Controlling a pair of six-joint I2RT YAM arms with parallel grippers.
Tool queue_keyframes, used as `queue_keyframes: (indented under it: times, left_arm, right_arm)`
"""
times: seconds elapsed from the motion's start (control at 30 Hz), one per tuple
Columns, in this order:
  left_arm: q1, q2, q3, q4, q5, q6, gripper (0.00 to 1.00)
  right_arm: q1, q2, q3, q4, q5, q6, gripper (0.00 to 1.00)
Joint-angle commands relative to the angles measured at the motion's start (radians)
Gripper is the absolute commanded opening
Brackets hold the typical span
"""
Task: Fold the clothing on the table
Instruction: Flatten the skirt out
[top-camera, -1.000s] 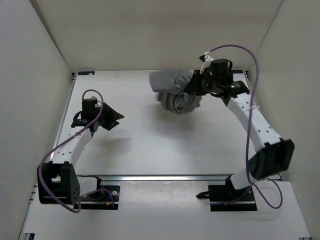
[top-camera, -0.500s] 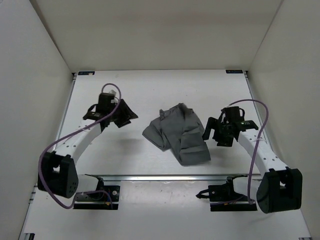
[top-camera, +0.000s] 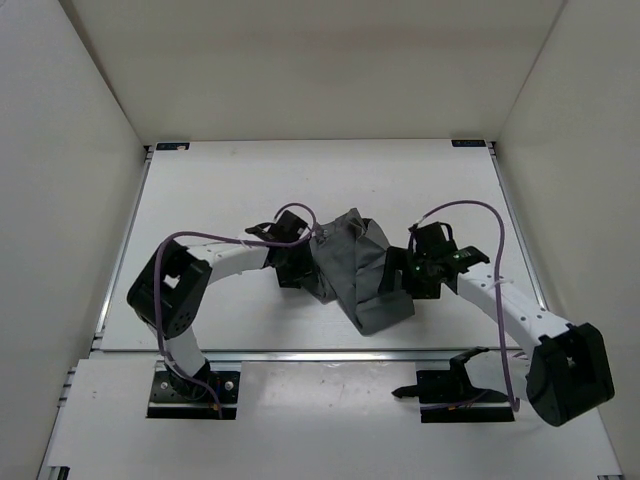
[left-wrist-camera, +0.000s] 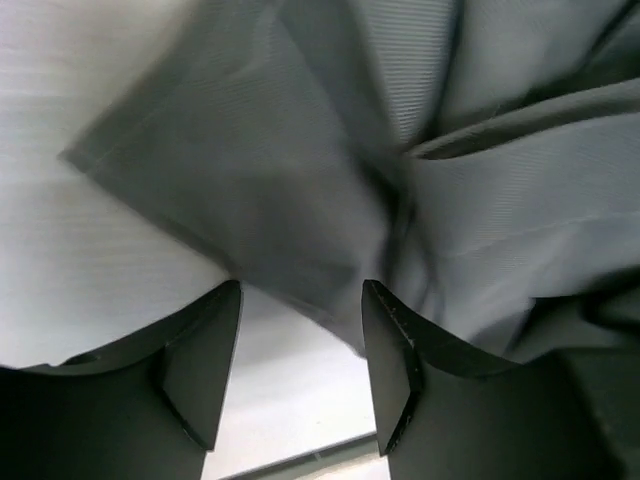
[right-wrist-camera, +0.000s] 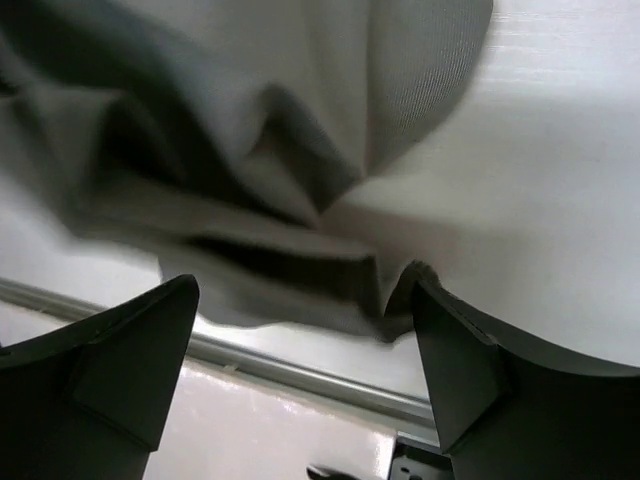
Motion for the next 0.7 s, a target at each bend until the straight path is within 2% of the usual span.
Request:
queue_keyframes:
  times: [0.0,0.03,0.07,0.1,0.13,0.17,0.33,0.43,0.57,0.67]
  left_arm:
    - [-0.025,0.045,0.055,-0.011,-0.058,-0.019,0.61]
    - [-0.022,0.070,0.061,-0.019,-0.060,-0.010,0.54]
    - [-0.027,0.097,0.071,-0.028,-0.065,-0.005,0.41]
    - [-0.025,0.107,0.092,-0.032,-0.066,0.010,0.32]
    - [-0.019,0.128,0.094,-0.034,-0.065,0.013,0.16]
    - [-0.004,0.137,0.092,-0.029,-0.055,0.021,0.00]
    - [0.087,0.092,0.054,-0.049,-0.072,0.067,0.00]
    - [0.232,-0.009,0.025,-0.051,-0.080,0.107,0.00]
    - [0.380,-0.094,0.012,-0.088,-0.066,0.161,0.00]
    - [0.430,-0.131,-0.004,-0.111,-0.062,0.196,0.02]
  right_arm:
    - [-0.011,0.063,-0.026,0.110,-0.024,-0.010,0.84]
    - [-0.015,0.096,-0.005,0.113,-0.022,-0.030,0.73]
    - [-0.018,0.119,0.015,0.113,-0.039,-0.052,0.57]
    - [-0.027,0.127,0.031,0.110,-0.053,-0.070,0.45]
    - [-0.019,0.142,0.067,0.098,-0.047,-0.093,0.08]
    - [-0.024,0.150,0.113,0.075,-0.041,-0.113,0.00]
    - [-0.080,0.081,0.304,-0.029,0.022,-0.204,0.00]
    - [-0.191,-0.005,0.319,-0.057,0.027,-0.228,0.00]
    - [-0.344,-0.068,0.235,-0.111,0.036,-0.257,0.00]
    - [-0.447,-0.024,0.177,-0.190,0.112,-0.248,0.01]
